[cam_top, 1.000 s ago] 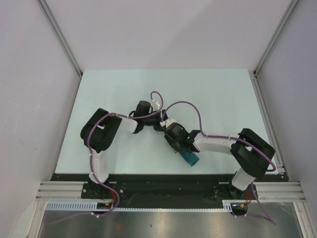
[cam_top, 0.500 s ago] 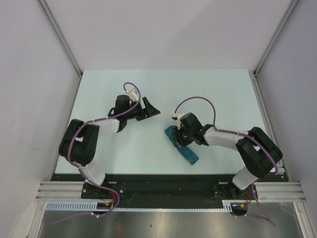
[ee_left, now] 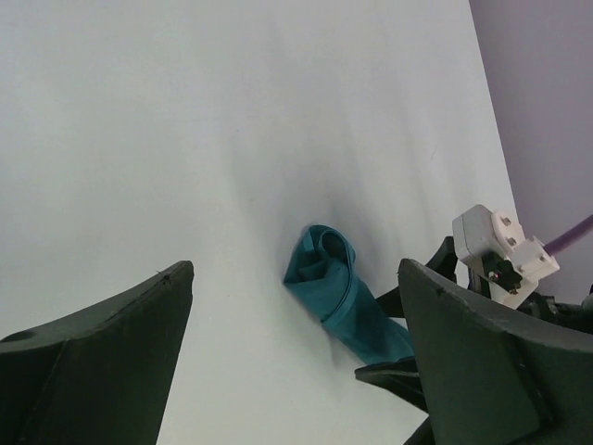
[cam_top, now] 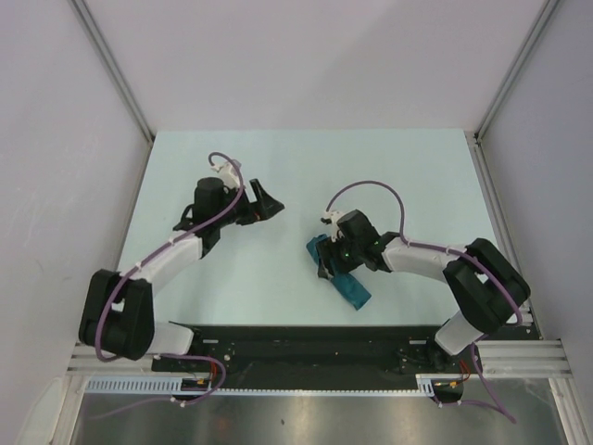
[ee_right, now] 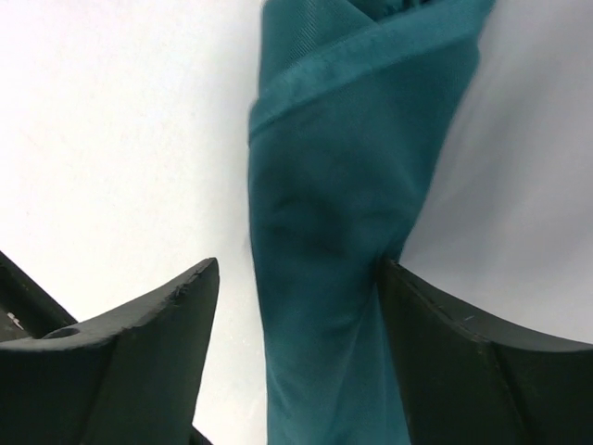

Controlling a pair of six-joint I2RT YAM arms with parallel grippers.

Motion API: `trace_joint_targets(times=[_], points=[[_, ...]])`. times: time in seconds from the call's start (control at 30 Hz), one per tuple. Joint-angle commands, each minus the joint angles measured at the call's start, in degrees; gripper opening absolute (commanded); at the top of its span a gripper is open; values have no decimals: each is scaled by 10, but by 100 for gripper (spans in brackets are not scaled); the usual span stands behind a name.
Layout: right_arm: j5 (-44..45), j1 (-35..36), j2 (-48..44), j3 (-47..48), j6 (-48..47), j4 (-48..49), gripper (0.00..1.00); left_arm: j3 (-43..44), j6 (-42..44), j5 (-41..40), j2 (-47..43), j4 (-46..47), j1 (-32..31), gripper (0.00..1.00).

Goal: Fold the napkin, place the utensils inside, and roll it up
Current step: Roll the napkin with the utensil

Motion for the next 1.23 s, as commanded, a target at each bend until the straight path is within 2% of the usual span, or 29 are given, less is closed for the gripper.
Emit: trace_joint_targets(times=[0.0,0.13,0.27,0.47,0.63,0.77,1.0,1.2], points=[[12,-7,-46,0,-9,-45,79,-6,30,-8,-80,-61,38,98],[9,-19,-103,9,-14,-60,85,4,44,-13,-136,-120,66,100],[16,-45,-140,12,-17,-68,86,19,70,-4,-184,-189,101,100],[39,-127,-212,-15,10,-56,87,35,126,94,-258,-250,190,100],[25,-232,-302,-84,51,-10,87,29,215,198,-305,-260,226,100],[49,-283,-377,-119,53,10,87,-7,190,264,-347,-184,229,100],[113,-287,-457,-156,25,18,87,-3,204,216,-351,-210,229,100],[118,-288,-479,-162,21,13,87,-13,208,185,-372,-205,229,100]])
